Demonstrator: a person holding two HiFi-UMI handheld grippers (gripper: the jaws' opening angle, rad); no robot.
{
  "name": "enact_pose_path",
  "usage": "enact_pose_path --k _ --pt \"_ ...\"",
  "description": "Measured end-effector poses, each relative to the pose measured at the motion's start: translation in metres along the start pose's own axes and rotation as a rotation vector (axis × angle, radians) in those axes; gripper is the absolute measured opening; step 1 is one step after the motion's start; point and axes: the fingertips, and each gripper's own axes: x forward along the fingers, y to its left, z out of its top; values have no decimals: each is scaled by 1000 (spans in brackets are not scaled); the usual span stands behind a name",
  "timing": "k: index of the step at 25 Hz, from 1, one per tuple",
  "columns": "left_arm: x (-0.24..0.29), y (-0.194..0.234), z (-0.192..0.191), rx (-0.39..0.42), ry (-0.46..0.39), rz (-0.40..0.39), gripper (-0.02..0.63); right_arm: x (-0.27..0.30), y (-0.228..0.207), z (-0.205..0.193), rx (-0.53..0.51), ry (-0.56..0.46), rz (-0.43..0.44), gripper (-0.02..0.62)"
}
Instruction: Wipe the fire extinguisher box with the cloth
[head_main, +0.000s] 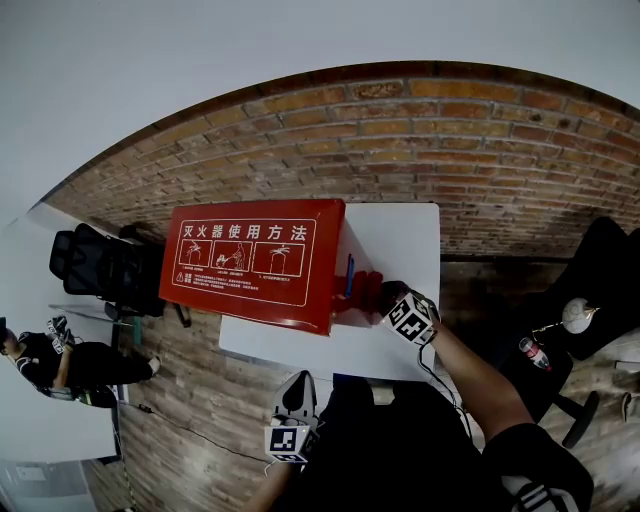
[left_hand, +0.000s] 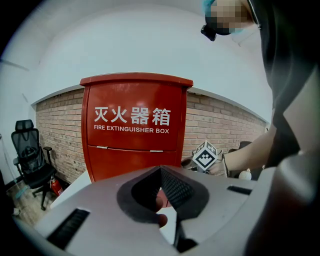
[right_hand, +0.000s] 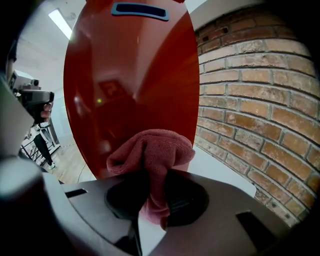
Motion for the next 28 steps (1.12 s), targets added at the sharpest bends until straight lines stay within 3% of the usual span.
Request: enact_pose_path --k 28 --pt "2 -11 -2 -2 -8 -20 17 -63 12 79 -59 -27 8 89"
